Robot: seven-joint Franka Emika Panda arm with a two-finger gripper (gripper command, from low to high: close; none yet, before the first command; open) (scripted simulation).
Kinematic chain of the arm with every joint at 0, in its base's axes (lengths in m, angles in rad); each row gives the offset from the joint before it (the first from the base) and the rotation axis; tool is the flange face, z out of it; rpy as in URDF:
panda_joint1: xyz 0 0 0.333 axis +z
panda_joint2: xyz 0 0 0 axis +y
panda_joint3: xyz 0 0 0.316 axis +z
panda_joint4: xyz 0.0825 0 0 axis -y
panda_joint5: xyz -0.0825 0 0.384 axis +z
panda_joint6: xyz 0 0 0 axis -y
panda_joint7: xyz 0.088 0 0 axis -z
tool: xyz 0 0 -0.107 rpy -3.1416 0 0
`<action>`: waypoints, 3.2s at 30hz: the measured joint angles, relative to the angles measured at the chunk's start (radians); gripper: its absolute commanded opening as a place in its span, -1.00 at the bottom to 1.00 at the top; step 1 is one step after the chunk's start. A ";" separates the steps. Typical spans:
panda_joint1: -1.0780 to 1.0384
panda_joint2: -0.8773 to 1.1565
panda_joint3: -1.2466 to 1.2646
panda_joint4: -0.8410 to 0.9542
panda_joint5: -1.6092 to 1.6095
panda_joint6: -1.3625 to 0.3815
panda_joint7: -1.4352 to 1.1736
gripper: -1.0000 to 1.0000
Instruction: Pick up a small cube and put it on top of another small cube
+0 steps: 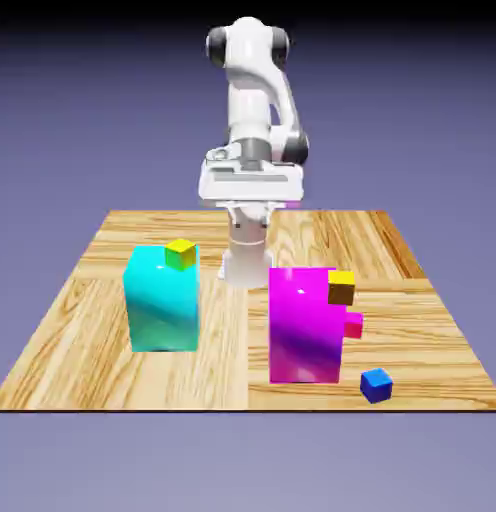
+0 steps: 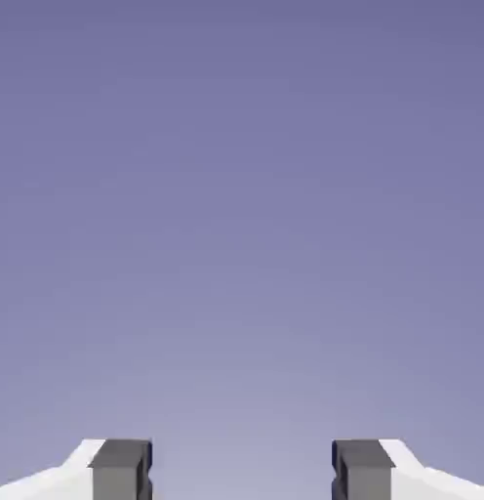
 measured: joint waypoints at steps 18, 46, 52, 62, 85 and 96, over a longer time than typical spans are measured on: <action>0.256 0.344 0.235 0.053 -0.606 0.064 -0.074 0.00; 0.783 0.569 -0.120 0.015 -0.582 -0.078 -1.291 0.00; 0.894 0.617 -0.196 0.007 -0.577 -0.108 -1.552 0.00; 1.067 0.859 -0.384 0.080 -0.777 0.077 -1.430 0.00; 0.848 0.521 0.017 0.208 -0.537 -0.408 -1.457 -1.00; 0.552 0.257 -0.023 0.342 -0.411 -0.873 -1.052 -1.00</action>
